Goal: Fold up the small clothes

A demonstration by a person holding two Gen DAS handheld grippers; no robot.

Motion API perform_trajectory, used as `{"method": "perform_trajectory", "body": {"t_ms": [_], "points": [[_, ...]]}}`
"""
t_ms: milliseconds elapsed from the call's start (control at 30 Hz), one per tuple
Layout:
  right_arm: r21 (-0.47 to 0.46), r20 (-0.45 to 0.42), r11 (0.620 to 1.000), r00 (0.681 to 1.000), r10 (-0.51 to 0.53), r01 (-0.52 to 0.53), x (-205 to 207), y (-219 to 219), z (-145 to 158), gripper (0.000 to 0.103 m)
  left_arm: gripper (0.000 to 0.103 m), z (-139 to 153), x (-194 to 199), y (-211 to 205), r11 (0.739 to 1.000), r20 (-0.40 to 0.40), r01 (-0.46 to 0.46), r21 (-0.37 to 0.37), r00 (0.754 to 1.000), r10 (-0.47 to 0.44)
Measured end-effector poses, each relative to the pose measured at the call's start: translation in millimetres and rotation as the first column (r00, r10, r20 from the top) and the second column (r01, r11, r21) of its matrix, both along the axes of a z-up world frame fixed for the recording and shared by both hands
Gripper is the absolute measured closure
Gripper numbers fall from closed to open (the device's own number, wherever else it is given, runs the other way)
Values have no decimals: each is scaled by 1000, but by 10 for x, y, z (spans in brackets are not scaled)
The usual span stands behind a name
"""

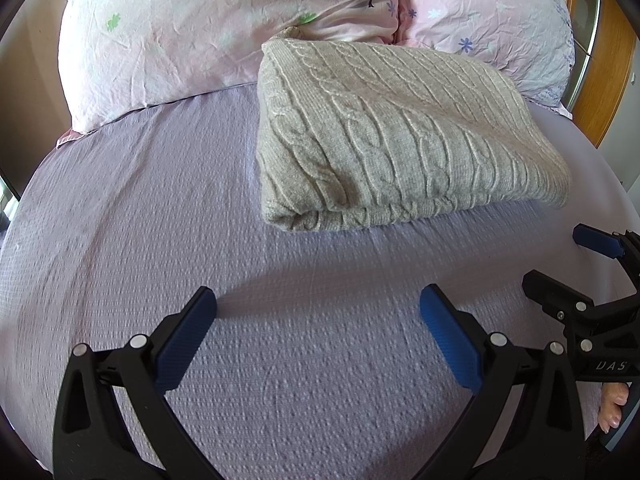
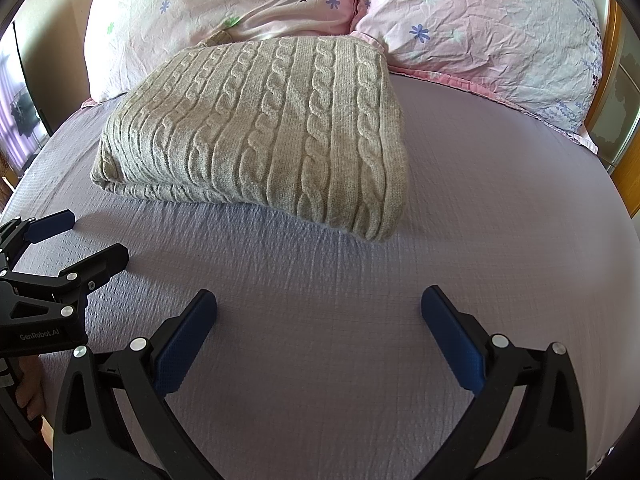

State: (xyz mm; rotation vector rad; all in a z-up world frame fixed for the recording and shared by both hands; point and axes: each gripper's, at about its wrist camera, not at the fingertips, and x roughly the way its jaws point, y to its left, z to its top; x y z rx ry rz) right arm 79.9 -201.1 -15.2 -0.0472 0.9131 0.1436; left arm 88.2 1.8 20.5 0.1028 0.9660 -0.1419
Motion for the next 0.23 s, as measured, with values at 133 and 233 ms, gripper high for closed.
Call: {"method": "perform_trajectory", "body": {"t_ms": [133,233], "points": [[0,0,1000,1000,0,0,0,1,0,1,2,-3,-5,-1,1000,0,0,0,1000,0],[0,0,1000,1000,0,0,-3,3,1,1,2,-3,-6,-2,1000,0,0,0,1000,0]]}}
